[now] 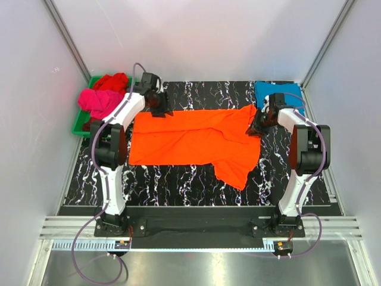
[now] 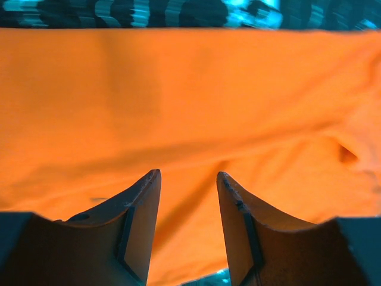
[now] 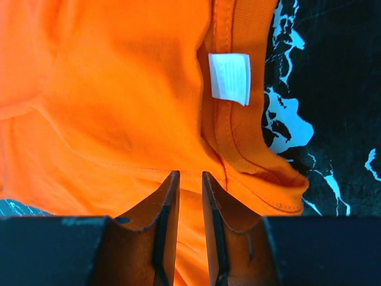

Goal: Fold and stack the t-shirts
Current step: Fold the tshirt

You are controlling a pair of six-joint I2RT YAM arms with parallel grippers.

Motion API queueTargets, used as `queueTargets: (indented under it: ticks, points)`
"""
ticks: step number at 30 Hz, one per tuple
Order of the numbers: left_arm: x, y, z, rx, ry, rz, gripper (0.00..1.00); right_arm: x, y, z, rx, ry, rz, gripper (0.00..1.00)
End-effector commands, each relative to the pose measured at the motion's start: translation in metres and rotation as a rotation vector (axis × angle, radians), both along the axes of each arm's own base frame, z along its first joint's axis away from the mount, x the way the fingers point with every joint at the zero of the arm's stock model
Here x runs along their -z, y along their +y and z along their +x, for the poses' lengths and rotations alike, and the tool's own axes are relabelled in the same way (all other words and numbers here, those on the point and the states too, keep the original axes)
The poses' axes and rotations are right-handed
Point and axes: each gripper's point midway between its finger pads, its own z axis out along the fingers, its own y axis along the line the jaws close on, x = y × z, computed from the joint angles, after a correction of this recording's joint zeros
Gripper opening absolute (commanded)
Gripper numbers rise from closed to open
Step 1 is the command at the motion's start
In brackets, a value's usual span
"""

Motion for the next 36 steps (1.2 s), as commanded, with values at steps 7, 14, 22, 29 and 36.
queueTargets:
  ticks: [7, 14, 22, 29, 36]
  points:
    - [-0.055, -0.084, -0.027, 0.159, -0.084, -0.167, 0.47, -0.001, -0.013, 0.008, -0.017, -0.074, -0.088, 0.29]
    - [-0.059, -0.151, -0.046, 0.224, -0.101, -0.318, 0.47, 0.009, -0.008, 0.012, -0.037, -0.067, -0.066, 0.29]
    - [-0.028, -0.198, -0.059, 0.251, -0.053, -0.396, 0.46, 0.016, -0.006, 0.011, -0.055, -0.057, -0.058, 0.27]
    - [-0.026, -0.195, -0.060, 0.255, -0.057, -0.345, 0.46, 0.006, -0.001, 0.013, -0.062, -0.075, -0.024, 0.04]
    - [-0.027, -0.199, -0.065, 0.259, -0.031, -0.372, 0.46, -0.028, 0.010, 0.006, -0.058, -0.077, 0.043, 0.00]
